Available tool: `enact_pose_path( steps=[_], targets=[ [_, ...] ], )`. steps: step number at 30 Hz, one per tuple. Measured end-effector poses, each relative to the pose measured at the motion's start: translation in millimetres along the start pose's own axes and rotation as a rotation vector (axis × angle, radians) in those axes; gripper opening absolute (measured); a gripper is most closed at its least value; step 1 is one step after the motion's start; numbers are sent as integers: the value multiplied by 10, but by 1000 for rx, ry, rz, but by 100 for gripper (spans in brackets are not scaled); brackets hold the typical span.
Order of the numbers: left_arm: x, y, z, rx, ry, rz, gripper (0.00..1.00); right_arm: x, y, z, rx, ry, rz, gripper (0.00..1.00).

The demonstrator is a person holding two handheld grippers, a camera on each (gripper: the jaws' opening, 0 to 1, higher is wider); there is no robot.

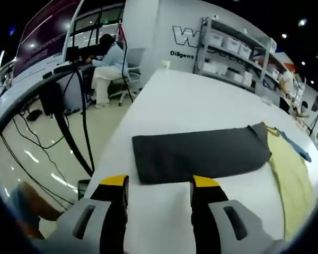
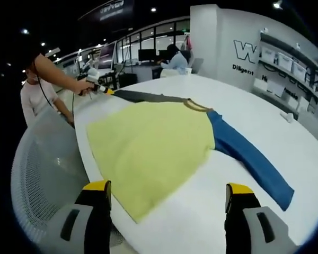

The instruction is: Fold the garment on the visible template until the final outline fits inside the template.

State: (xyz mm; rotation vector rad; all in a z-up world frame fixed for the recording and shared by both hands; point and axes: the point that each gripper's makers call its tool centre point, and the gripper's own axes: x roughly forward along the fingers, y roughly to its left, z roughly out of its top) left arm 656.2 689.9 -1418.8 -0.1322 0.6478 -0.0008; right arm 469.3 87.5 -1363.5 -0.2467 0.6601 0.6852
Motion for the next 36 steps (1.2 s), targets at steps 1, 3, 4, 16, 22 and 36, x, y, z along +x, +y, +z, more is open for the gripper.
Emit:
enact_pose_path(
  steps=[1,3,4,16,22,36],
  targets=[
    [3,-3,-3,-8,1,-3,40,-2,0,-4,0,1,-1,86],
    [11,6,-1,-37,1,-1,37,-4,-1,-9,4,5,-5,86],
    [14,8,9,-37,-2,-2,36,-5,-3,-8,6,3,-7,86],
    [93,58,51,-35,-4,1,24,6,-10,-29,8,22,-12,84],
    [137,148,62,-4,2,21,13,-1,-28,-27,4,29,-16,84],
    [202,151,106,35,36,-8,0,3,-43,-14,1,36,-19,83]
  ],
)
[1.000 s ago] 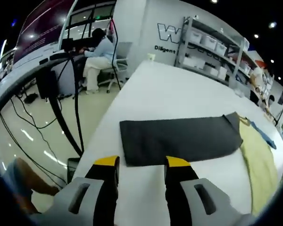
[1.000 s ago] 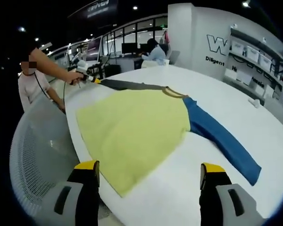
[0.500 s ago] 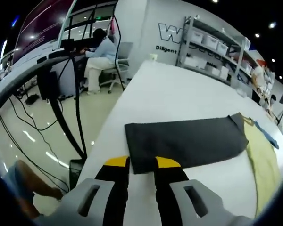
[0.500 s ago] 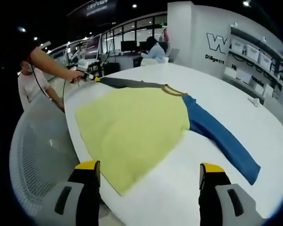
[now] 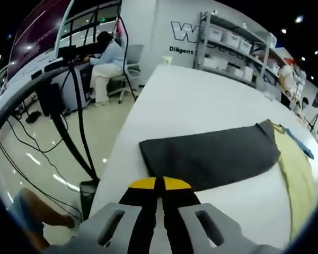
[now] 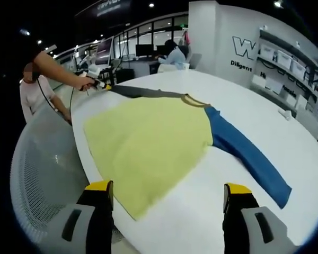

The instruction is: Fold the garment on the visible template until the final outline fits inside the template.

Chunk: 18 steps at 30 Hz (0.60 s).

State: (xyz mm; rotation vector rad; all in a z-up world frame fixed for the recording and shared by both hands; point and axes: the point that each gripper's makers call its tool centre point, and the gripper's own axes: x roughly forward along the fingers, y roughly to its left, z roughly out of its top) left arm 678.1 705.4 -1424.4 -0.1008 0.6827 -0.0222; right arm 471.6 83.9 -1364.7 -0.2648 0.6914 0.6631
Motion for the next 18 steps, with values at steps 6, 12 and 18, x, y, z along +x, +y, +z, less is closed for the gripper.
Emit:
enact_pose_path(
  steps=[6,12,18],
  targets=[
    [-87,-89,109,13,-14,-22,0,-1,-35,31,0,-14,-1,83],
    [-153,-232,265,22,-34,-70,0,11,-50,79,8,-40,-1,85],
    [-247,-466,487,16,-68,-129,0,23,-62,87,10,-53,-1,85]
  ],
)
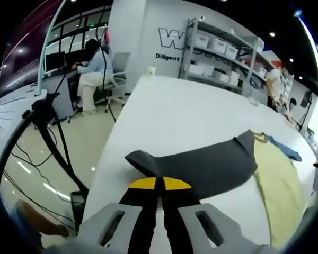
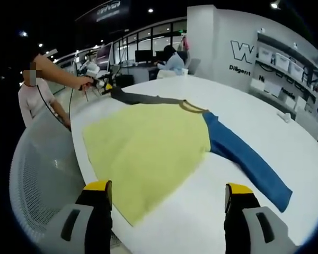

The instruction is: Fold the garment on the visible template until the final outline fits inside the template.

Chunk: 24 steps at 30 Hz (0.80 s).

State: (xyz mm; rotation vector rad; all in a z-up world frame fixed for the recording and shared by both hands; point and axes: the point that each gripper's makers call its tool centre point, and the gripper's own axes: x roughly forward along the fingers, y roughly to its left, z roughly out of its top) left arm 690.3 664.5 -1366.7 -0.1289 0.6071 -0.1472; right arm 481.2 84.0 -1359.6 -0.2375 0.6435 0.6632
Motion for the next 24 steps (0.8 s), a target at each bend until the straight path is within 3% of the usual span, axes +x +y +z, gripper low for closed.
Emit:
enact_pose_path(
  steps=[9,24],
  targets=[
    [-37,-405,374,31,-54,-87,0,-14,-1,-9,12,-25,-6,85],
    [-134,-1013,832,62,-114,-207,0,-50,25,-18,17,-61,-14,86]
  ],
)
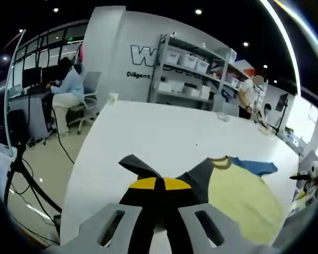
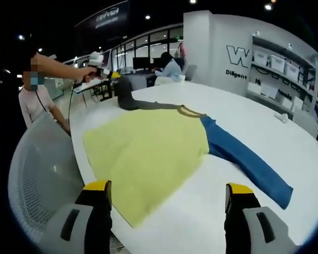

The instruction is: Fold the garment on the visible template until the final outline fits inside the template.

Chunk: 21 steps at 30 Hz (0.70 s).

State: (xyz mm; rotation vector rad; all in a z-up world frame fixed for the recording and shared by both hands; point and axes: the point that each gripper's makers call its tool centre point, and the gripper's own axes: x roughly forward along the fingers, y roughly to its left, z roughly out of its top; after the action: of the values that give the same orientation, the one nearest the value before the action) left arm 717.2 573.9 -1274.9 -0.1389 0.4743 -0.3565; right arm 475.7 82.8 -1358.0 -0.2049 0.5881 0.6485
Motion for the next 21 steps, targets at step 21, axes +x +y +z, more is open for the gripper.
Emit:
enact_pose_path(
  steps=[21],
  targets=[
    [49,-966,817,35,-122,-170,0,-91,-83,1,4,-28,-18,86]
  ],
)
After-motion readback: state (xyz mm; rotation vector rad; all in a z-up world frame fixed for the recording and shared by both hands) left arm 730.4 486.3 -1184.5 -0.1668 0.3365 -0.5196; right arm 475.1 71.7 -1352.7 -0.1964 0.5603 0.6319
